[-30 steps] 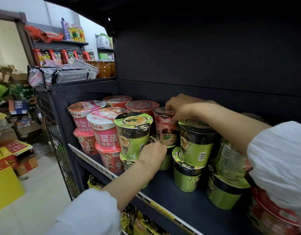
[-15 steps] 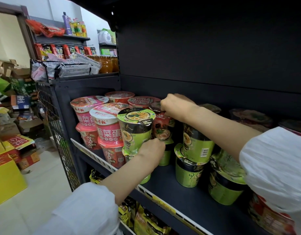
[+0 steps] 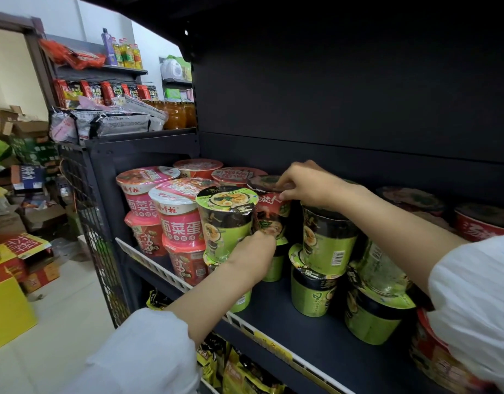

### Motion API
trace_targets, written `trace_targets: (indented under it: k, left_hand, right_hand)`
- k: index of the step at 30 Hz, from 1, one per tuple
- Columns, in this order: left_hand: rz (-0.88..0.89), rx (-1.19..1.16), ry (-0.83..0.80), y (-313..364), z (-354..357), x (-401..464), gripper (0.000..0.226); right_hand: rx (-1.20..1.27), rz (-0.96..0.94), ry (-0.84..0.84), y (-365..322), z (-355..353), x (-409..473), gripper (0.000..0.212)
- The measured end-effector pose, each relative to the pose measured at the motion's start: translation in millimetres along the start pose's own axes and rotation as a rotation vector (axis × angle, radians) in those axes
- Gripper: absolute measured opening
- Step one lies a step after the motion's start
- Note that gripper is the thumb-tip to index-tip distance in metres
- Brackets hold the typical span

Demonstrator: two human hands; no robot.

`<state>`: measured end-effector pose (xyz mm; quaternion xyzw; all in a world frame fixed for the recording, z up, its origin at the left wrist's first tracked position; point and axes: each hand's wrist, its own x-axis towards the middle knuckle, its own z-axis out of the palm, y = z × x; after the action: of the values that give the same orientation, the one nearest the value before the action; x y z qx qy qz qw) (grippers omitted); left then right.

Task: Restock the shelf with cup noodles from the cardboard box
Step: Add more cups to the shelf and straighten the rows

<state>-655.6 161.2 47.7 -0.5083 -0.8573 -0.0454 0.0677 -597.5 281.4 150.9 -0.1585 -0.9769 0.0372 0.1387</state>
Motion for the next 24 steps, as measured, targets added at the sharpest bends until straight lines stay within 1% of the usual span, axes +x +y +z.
trace_targets:
  k: [2,4,5,7,9,10,11,13,15,18,22,24]
  left_hand:
    - [0.077,-0.129,0.102,-2.4,4.9,1.8,0.032]
    - [0.139,-0.308,0.153,-0.8,10.3,1.9,0.038]
    - [0.145,-0.393,0.136,2.6,11.8,1.5,0.044]
    - [0.121,-0.52,0.015,12.1,17.0,1.5,0.073]
    - [0.053,-0.592,-0.093,22.8,22.6,1.7,0.103]
    - [0.024,-0.61,-0.106,27.8,24.5,2.1,0.111]
    - [-0.002,-0.618,-0.105,32.3,26.6,2.8,0.112]
    - [-0.024,-0.611,-0.087,40.0,30.7,2.8,0.104]
    - [-0.031,-0.63,-0.049,44.6,35.1,2.0,0.094]
    - [-0.084,-0.664,0.005,41.5,40.7,1.8,0.091]
    - [-0.04,-0.596,0.011,29.4,38.0,-10.6,0.086]
    - [-0.008,-0.555,0.009,21.8,37.7,-19.3,0.083]
  right_hand:
    - [0.007,0.011,0.016,4.4,-6.8,-14.6,0.036]
    - [-0.033,0.026,0.008,9.1,-13.0,-30.8,0.04]
    - [-0.053,0.047,-0.002,11.7,-15.3,-37.8,0.044]
    - [-0.076,0.094,-0.032,15.8,-18.7,-50.2,0.053]
    - [-0.093,0.123,-0.071,15.8,-20.9,-60.4,0.061]
    - [-0.106,0.136,-0.097,14.1,-21.7,-64.9,0.064]
    - [-0.12,0.142,-0.124,12.5,-21.8,-68.3,0.065]
    - [-0.128,0.142,-0.16,10.2,-20.3,-71.5,0.065]
    - [-0.114,0.134,-0.152,10.4,-19.5,-71.1,0.06]
    - [-0.071,0.129,-0.141,12.7,-18.9,-72.0,0.054]
    - [-0.037,0.084,-0.13,7.3,-19.5,-81.7,0.062]
    - [-0.023,0.059,-0.119,0.7,-19.7,-88.0,0.062]
